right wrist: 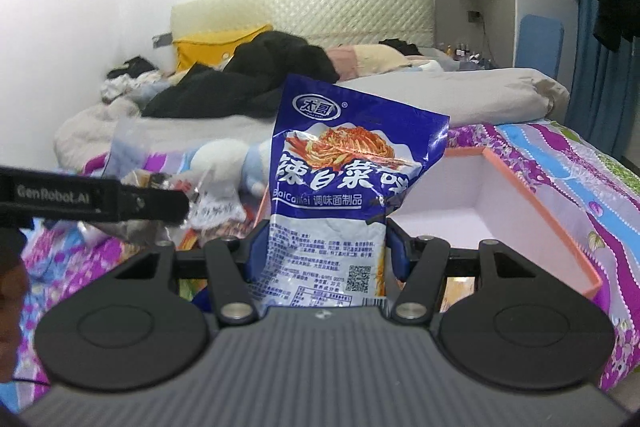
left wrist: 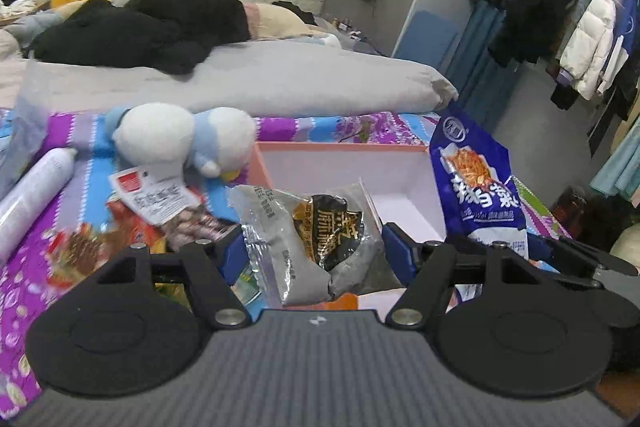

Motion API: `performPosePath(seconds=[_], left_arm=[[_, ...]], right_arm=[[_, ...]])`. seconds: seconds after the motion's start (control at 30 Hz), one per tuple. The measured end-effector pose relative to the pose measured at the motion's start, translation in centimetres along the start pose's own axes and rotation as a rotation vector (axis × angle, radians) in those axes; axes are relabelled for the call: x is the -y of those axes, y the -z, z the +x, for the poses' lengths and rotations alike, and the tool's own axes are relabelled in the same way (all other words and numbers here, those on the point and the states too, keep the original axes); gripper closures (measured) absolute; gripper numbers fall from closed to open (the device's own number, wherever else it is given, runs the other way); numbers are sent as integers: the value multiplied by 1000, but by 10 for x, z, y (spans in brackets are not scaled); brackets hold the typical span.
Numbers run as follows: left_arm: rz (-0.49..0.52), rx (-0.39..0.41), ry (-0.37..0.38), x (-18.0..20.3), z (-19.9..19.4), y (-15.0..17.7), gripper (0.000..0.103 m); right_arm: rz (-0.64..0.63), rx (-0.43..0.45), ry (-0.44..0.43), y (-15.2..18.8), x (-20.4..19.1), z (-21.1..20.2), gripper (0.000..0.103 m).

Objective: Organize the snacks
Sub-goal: 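Carry the pastry in the left tool and cabbage packet in the right tool over the pink box, then open both tools to drop the pastry and cabbage packet into the pink box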

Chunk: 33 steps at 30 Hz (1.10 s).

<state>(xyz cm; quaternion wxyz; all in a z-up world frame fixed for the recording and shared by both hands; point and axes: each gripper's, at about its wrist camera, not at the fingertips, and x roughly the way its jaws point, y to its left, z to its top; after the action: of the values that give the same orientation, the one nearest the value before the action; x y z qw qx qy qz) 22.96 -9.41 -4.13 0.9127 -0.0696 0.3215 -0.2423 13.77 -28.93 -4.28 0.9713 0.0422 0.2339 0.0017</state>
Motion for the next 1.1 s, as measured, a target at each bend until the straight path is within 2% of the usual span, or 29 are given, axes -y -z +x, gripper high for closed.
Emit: performPosePath(seconds=[0.13,0.27,0.4,0.53,0.67,0.77,0.9,1.0,1.07,1.1], left_arm=[[9,-20,9,5,23,-20,29],[-5,-57,20,5,48,-33,29],[-6,-147,40,7,78,-38,29],[-57,-231,18,4,106,-38,29],[-14,-267,-39,9,125,-35,29],[-13,-295,-28,11,134,-32,29],[-7,-302,-53,9,139,-28,29],[-19,-300,-54,5,139,-28,26],[-7,-283,-54,5,136,-29,17],[7,-277,-59,7,135,-30,15]], right_arm=[[23,3,29,-14,16,15,42],[21,-40,38,-24,34,38,42],[31,-101,52,-28,48,61,42],[6,-181,55,-24,53,82,42],[-3,-249,51,-17,60,96,42],[1,-274,52,-12,64,100,42],[0,-295,53,-7,67,104,41],[-5,-307,56,-4,68,106,38],[26,-299,61,-4,71,105,18],[38,-294,59,-4,72,105,16]])
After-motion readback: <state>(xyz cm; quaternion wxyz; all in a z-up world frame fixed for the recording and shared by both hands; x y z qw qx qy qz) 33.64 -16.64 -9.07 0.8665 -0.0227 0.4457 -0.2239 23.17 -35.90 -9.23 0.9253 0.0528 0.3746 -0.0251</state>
